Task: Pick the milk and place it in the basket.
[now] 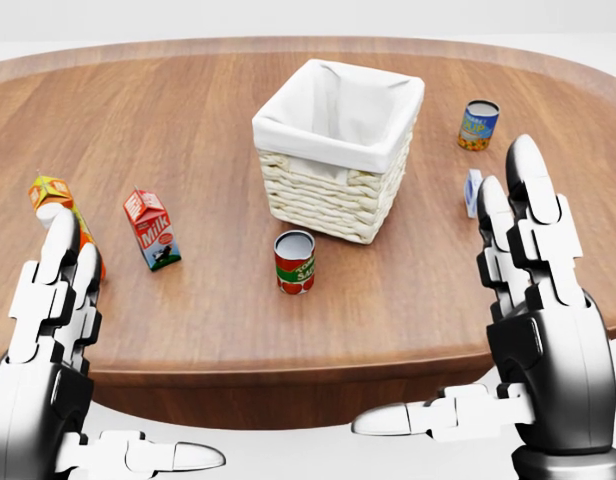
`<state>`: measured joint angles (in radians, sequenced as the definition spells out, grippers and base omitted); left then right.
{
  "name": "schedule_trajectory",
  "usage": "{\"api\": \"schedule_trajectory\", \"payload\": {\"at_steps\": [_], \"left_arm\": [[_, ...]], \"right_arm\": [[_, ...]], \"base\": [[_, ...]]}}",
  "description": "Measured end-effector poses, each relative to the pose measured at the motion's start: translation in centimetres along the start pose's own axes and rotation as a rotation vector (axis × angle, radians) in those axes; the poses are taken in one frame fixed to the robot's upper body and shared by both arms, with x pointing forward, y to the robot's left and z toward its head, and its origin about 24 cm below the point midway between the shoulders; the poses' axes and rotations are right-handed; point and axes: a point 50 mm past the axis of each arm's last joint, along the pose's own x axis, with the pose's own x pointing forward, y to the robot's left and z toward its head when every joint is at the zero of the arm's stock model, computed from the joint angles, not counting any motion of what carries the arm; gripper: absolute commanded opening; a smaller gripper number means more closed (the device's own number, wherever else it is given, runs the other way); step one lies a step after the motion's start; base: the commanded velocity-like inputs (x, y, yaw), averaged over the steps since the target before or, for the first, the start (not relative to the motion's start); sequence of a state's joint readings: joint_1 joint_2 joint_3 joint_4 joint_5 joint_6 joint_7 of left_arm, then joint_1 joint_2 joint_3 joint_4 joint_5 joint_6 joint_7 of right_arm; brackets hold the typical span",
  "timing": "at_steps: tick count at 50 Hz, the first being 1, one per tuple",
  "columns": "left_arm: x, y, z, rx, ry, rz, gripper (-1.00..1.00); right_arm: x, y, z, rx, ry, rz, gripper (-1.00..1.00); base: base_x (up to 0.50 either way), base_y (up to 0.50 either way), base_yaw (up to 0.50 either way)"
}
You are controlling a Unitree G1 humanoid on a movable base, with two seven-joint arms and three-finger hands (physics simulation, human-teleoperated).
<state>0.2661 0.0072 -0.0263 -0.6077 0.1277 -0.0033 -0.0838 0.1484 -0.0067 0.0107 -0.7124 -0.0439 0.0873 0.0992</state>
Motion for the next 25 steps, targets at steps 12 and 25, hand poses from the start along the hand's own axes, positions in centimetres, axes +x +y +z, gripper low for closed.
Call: {"api": "schedule_trajectory", "payload": {"at_steps": [12, 25], "left_arm": [[-0.11, -0.08, 0.05, 0.008, -0.004, -0.001, 1.00], [-0.24, -0.28, 0.05, 0.015, -0.006, -0.004, 1.00]], "right_arm": [[-0.06, 0.02, 0.36, 0.010, -0.015, 0.005, 1.00], [-0.14, 0.12, 0.81, 0.014, -0.032, 0.011, 1.00]], "base": [[0.11, 0.00, 0.00], [0.11, 0.00, 0.00]]}}
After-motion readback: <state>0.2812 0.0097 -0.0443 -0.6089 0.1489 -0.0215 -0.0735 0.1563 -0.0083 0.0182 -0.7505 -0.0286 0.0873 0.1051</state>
